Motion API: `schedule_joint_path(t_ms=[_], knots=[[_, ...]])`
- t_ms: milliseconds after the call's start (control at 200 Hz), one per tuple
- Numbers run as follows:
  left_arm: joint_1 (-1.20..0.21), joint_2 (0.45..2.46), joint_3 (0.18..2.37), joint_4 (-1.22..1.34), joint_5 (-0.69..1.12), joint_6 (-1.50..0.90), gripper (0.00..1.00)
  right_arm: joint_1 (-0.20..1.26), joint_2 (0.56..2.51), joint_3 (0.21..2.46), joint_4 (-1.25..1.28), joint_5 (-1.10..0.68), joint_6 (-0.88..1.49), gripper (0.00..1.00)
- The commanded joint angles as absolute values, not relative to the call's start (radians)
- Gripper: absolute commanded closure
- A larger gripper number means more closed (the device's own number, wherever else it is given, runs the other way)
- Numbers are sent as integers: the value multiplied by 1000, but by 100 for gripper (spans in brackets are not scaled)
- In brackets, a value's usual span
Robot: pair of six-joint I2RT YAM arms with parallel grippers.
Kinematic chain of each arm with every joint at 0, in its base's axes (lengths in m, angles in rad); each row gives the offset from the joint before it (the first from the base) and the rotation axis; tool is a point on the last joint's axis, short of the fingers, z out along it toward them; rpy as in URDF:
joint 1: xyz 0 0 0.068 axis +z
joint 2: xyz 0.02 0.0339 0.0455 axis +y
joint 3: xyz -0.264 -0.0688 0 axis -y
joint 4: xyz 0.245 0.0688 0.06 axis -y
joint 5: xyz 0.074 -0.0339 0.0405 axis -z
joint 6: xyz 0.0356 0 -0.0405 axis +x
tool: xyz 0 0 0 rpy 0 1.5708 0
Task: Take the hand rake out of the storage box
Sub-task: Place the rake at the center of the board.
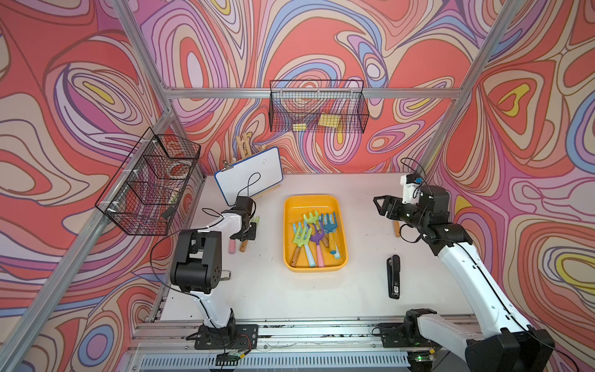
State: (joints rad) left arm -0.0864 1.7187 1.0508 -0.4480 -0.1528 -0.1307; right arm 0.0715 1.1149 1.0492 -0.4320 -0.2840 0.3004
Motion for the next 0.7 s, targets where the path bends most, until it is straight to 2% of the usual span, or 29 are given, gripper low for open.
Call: schedule_joint_path(t_ms=[0, 270, 471, 696], knots=[[-102, 1598, 1014, -387, -138, -135, 44, 90, 1135, 1064, -421, -274, 293, 19], [-203, 1393, 957, -362, -92, -169, 45, 208, 1214, 1080, -422, -206, 287, 19], [-224, 1252, 863, -302, 2, -250, 45, 322, 1298, 1093, -383, -223, 307, 19], [-266, 1216, 807, -271, 84, -299, 45, 474, 1443, 1141, -326, -235, 342, 19]])
